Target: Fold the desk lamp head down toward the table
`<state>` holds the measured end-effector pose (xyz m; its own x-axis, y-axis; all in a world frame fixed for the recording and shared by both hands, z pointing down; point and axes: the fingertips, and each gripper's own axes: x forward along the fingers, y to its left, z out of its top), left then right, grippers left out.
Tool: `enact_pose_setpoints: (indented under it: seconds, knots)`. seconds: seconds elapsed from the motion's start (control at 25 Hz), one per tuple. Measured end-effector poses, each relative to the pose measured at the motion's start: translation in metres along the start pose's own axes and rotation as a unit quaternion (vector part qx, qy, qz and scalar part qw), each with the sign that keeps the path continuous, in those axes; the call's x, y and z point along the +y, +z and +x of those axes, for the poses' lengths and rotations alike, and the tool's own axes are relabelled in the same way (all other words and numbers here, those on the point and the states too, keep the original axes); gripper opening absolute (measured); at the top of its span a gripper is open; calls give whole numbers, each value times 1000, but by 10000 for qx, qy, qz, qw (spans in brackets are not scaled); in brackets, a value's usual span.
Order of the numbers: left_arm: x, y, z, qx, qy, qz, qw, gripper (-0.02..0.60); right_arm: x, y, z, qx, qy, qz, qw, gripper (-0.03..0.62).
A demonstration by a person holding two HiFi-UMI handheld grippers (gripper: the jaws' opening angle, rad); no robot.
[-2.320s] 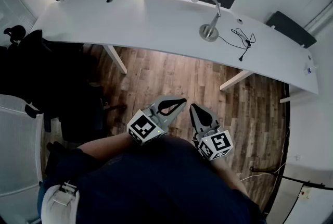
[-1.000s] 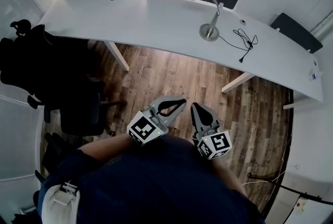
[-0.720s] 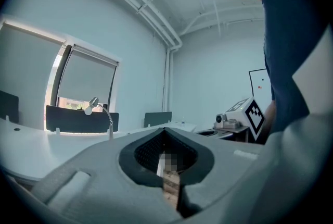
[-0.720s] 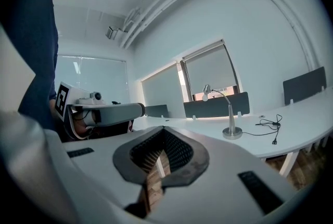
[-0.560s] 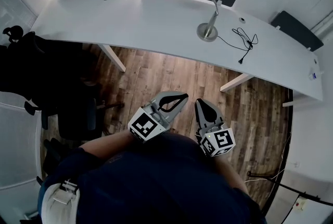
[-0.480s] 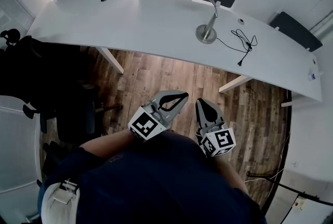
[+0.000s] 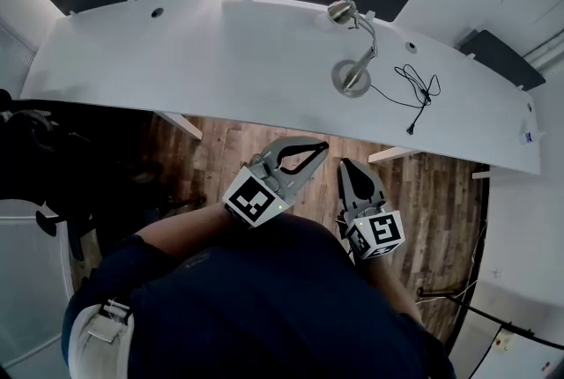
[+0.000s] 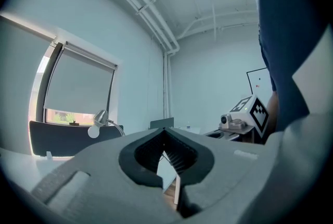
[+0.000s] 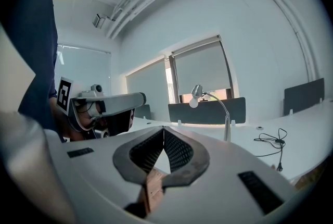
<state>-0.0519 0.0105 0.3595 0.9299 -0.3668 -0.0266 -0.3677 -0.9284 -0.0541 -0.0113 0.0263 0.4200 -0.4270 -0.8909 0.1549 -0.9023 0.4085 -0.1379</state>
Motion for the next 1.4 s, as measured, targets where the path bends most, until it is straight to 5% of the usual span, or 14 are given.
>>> enact_pose_setpoints:
  seconds: [0.4,1.4]
  knots:
    - [60,-10,27,62,-40,-199,9998,6,-48,16,53,-30,-359,79,9993,11]
    - [134,-20,149,538,1241,182,9906,6,-195,5,104,204,69,18,9998,12]
